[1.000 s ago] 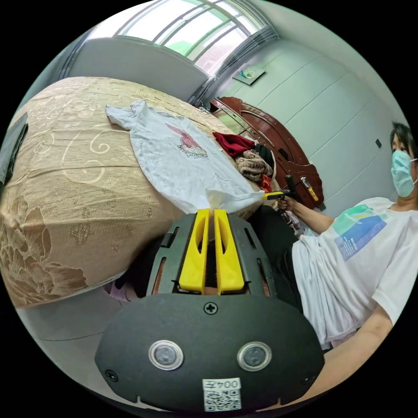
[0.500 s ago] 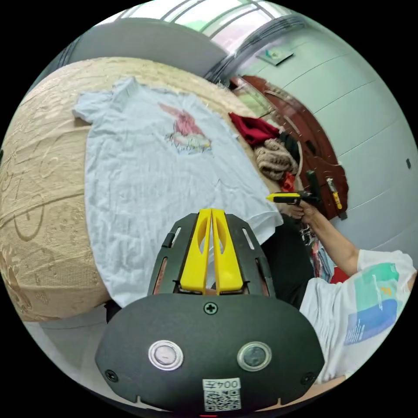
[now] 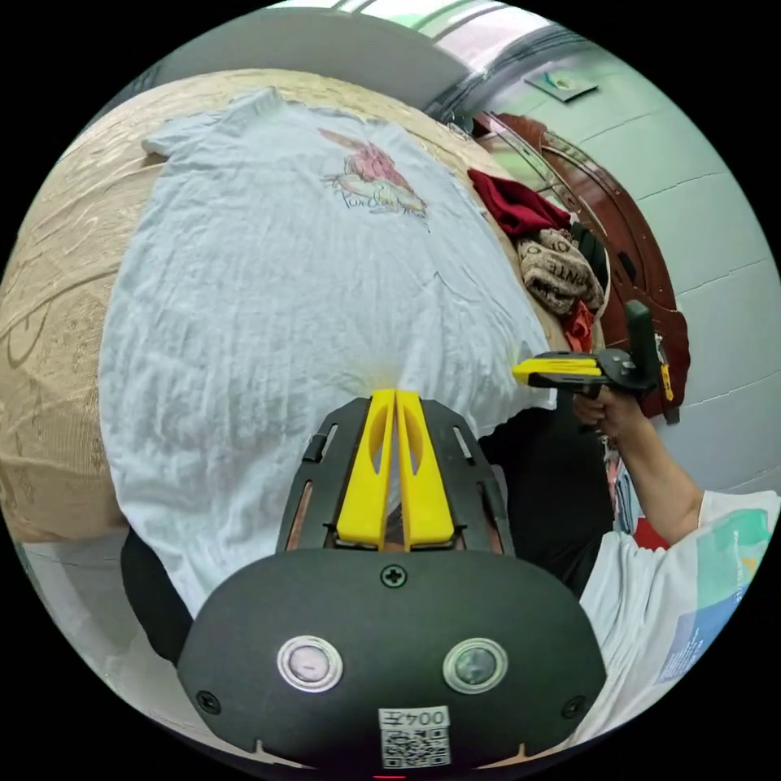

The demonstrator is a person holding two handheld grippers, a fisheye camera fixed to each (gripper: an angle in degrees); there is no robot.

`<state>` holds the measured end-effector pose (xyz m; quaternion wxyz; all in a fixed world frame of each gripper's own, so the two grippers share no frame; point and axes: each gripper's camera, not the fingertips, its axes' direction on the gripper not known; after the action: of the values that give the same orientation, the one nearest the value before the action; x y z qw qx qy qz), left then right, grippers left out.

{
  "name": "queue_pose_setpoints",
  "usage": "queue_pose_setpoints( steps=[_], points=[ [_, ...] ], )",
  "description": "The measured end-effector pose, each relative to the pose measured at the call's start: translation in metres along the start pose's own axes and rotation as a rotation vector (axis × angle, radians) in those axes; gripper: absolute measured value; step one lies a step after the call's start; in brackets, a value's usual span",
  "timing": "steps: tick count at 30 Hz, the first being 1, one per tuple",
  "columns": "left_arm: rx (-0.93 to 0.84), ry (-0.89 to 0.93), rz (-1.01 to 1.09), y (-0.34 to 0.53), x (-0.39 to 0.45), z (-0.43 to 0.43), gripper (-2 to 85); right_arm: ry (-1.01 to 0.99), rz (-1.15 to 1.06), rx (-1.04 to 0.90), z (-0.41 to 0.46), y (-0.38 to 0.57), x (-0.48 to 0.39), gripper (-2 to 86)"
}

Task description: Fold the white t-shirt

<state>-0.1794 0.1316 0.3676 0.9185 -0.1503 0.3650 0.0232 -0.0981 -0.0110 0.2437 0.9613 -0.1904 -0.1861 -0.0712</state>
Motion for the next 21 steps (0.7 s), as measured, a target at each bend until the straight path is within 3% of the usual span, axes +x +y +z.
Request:
queue_pose_setpoints(
  steps=[3,5,7,9,12,15,18,21],
  points=[
    [0.142,-0.154,0.111,0.011,0.019,-0.022,0.1,0.112,0.065,0.192,-0.031,0.002,-0.015,-0.8],
    [0.148,-0.276,0.045,0.008,0.01,-0.024,0.1,0.178,0.093,0.196,-0.028,-0.006,-0.018,-0.8],
    [0.071,-0.111,-0.084,0.003,-0.023,-0.014,0.1,0.136,0.073,0.013,-0.002,-0.02,-0.018,-0.8],
    [0.085,-0.002,-0.135,0.005,-0.034,-0.021,0.1,0.123,0.078,0.055,-0.014,-0.019,-0.021,-0.8],
    [0.259,-0.064,-0.092,0.013,-0.024,-0.051,0.2,0.13,0.132,0.249,-0.041,-0.012,-0.021,-0.8],
    [0.382,-0.042,-0.155,0.003,-0.038,-0.067,0.2,0.083,0.18,0.323,-0.045,-0.036,-0.01,-0.8],
    [0.37,-0.044,-0.21,-0.022,-0.061,-0.059,0.2,0.048,0.184,0.351,-0.038,-0.081,0.006,-0.8],
    [0.135,-0.108,-0.278,-0.037,-0.083,-0.025,0.3,-0.058,0.227,0.198,-0.006,-0.119,0.034,-0.7]
  ],
)
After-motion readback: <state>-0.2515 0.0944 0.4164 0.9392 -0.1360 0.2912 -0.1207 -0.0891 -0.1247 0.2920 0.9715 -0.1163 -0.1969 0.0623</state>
